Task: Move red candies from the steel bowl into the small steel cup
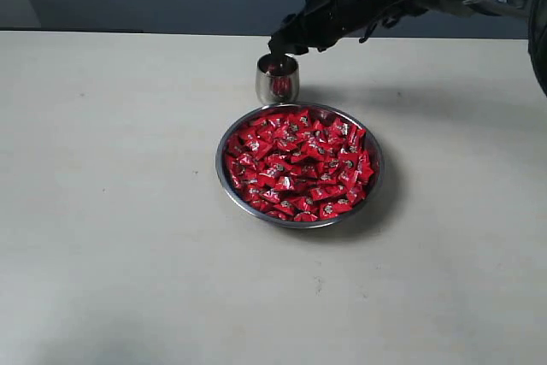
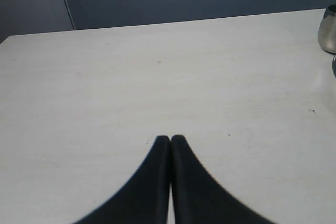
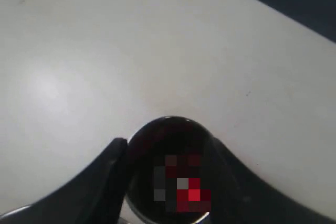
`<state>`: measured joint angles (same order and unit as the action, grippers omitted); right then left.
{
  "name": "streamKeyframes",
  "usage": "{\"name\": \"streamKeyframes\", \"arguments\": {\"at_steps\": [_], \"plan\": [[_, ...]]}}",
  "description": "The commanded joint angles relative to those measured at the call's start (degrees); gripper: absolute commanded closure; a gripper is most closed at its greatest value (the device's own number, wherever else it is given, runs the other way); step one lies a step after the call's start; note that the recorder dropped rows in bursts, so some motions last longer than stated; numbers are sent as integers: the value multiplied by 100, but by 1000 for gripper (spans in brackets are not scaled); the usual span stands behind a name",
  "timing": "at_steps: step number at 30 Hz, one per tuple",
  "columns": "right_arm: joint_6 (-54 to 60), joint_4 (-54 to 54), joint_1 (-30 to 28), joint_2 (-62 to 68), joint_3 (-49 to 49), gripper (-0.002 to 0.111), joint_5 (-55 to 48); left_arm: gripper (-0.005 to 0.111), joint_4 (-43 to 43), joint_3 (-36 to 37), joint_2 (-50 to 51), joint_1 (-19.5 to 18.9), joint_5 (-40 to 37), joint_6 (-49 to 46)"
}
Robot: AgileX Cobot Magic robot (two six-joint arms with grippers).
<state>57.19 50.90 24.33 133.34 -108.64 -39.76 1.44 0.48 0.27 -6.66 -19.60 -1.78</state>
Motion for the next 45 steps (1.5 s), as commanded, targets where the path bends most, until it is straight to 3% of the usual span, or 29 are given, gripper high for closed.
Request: {"name": "streamKeyframes", "arguments": {"at_steps": [1,12,20,28,38,41,44,45], "plan": [[-56,-106,-32,-420,-38,64,-540,106,11,-48,-27,46,31,10],[-412,-604,47,-625,237,64,-1834,106,11,-48,-27,46,31,10],[-468,-1499,722,-615,892,64,-1352,106,11,-48,-27,46,31,10],[-2073,-3634,1517,-370,904,64,-664,106,11,-48,-27,46,31,10],[-2371,-3680,1581,-203,894,64,-435,106,11,-48,-27,46,31,10],[-2371,-3637,1581,-161,894,79,-479,106,11,-48,-27,46,31,10],[-2371,-3613,1581,-180,894,104,-508,106,11,-48,-27,46,31,10],[-2395,-3602,1581,-187,894,108,-524,106,11,-48,-27,46,31,10]]}}
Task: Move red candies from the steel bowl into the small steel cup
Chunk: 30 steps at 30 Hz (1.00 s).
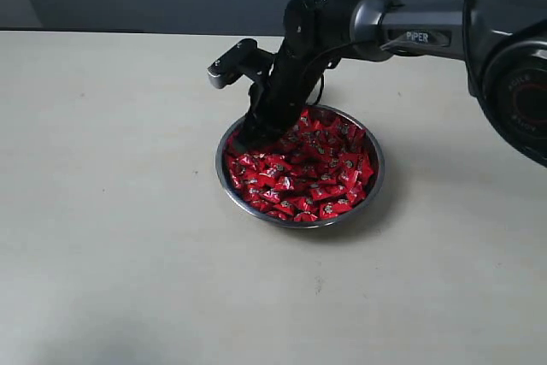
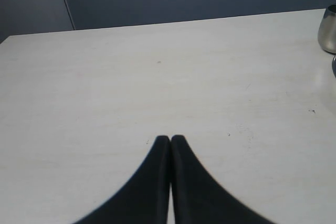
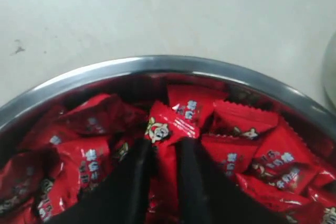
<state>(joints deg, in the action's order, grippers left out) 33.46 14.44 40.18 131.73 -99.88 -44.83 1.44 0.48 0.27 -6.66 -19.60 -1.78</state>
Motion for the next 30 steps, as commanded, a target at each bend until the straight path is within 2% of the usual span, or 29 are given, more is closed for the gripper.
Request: {"name": "streamKeyframes", "arguments": {"at_steps": [1,14,21,30], "plan": [[-22,56,-3,-70,18,108,-30,106,11,-48,-27,46,31,10],[-22,-155,-14,-917,18,108,-147,106,11,-48,-27,46,31,10],[-831,-953,-155,-1047,18,108,1071,106,11,-48,-27,46,31,10],[-910,-375,-789,-580,18,108,2218,106,11,-48,-27,46,31,10]]}}
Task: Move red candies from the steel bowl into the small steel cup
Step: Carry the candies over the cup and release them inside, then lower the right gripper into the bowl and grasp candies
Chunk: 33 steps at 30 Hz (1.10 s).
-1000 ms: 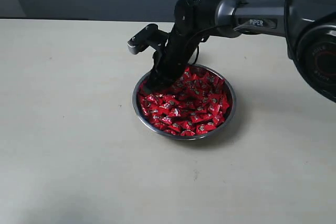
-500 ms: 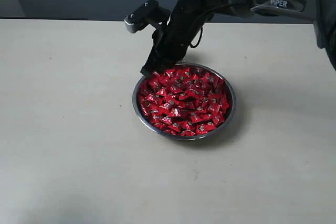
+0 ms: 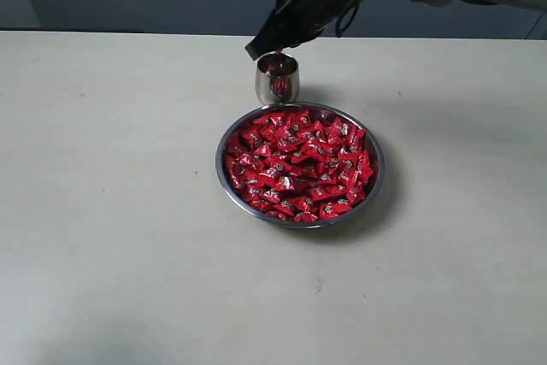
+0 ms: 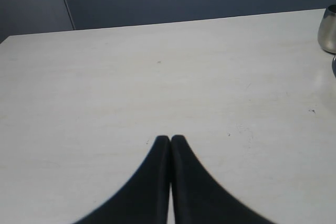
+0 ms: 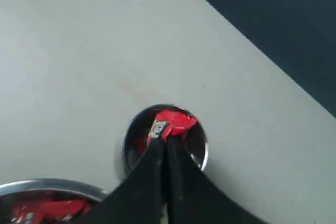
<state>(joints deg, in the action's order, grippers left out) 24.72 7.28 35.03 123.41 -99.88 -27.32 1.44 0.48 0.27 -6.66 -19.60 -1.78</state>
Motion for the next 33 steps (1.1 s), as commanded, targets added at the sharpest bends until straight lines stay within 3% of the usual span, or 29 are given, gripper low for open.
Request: {"name": "streamKeyframes", "arguments": {"at_steps": [1,10,12,14,16,21,33], "plan": [[-20,411,-299,315,7,108,546,106,11,-48,-27,46,31,10],[19,479,-325,1170,-974,107,48,106,11,-48,-27,46,31,10],[19,502,-325,1189,-1009,97,-20,106,11,-48,-27,46,31,10],[19,501,-325,1189,-1009,75,-139,106,11,-48,-27,46,31,10],[31,479,-325,1111,-1009,67,-255,106,11,-48,-27,46,31,10],[31,516,-325,693,-1009,69,-602,106,11,-48,-27,46,31,10],[396,1209,-289,286,-1009,69,-2489,106,11,-48,-27,46,31,10]]}}
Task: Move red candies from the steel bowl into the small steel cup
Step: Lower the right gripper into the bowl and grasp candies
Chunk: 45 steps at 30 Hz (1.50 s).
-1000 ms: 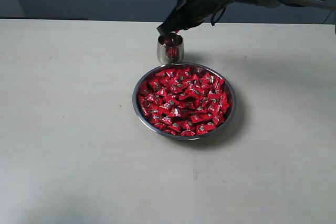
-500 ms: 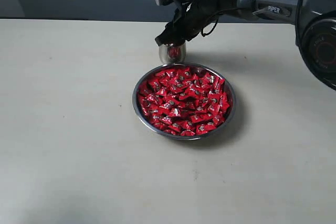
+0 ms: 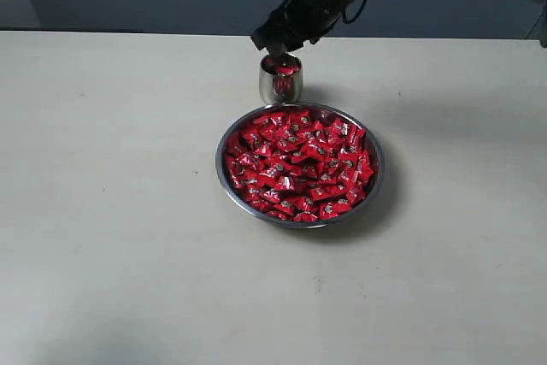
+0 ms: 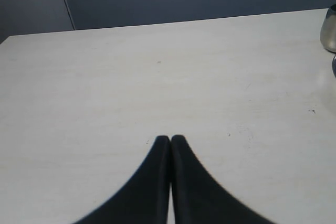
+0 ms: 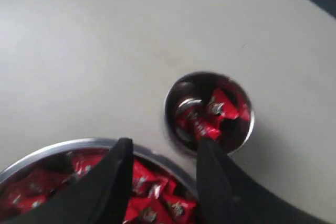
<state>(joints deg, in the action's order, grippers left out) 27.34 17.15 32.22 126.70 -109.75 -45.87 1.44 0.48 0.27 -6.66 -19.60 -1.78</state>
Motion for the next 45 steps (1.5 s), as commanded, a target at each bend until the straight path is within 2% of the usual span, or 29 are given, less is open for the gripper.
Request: {"name": "streamKeyframes", "arguments": {"at_steps": [1,9,16,22,27,35,37,42,43,45], "plan": [[142,281,-8,-44,-23,69,-784,106,11,-48,-27,46,31,10],[227,633,18,-44,159,69,-1396,106,11,-48,-27,46,31,10],[685,687,439,-44,781,69,-1047,106,11,-48,-27,46,31,10],[934,666,810,74,846,54,-876,106,11,-48,-27,46,31,10],[953,224,1011,279,846,54,-849,106,11,-48,-27,46,31,10],[902,-85,1012,583,846,55,-659,106,11,-48,-27,46,31,10],[902,-85,1020,642,846,63,-588,106,11,-48,-27,46,31,10],[851,-85,1020,620,846,105,-476,106,11,-48,-27,46,31,10],[833,-85,1020,596,846,109,-462,106,11,-48,-27,46,31,10],[826,-85,1020,498,834,108,-485,106,11,-48,-27,46,31,10]]}}
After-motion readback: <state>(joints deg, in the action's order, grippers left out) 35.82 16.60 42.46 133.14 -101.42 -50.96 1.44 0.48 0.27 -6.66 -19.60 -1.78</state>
